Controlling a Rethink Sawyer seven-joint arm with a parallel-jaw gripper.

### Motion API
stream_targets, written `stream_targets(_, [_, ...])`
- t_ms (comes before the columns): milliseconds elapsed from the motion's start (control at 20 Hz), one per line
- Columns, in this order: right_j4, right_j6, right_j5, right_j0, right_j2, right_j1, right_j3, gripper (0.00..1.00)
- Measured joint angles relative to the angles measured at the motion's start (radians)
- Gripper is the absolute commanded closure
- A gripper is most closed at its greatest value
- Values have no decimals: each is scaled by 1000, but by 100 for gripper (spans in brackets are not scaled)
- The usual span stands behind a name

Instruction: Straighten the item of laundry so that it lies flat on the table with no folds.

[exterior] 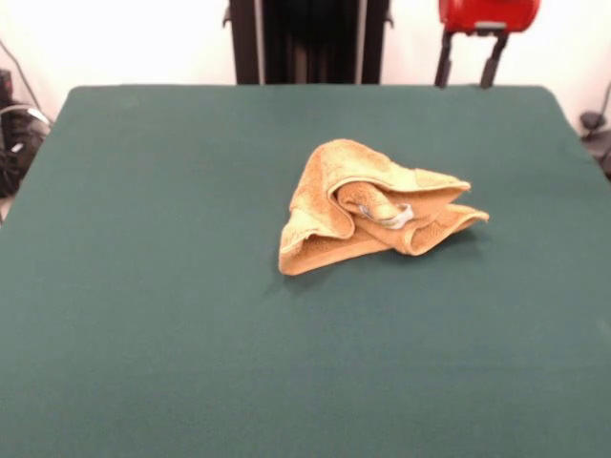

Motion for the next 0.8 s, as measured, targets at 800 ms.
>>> stream_targets(800, [24,0,-9,2,0,56,0,0])
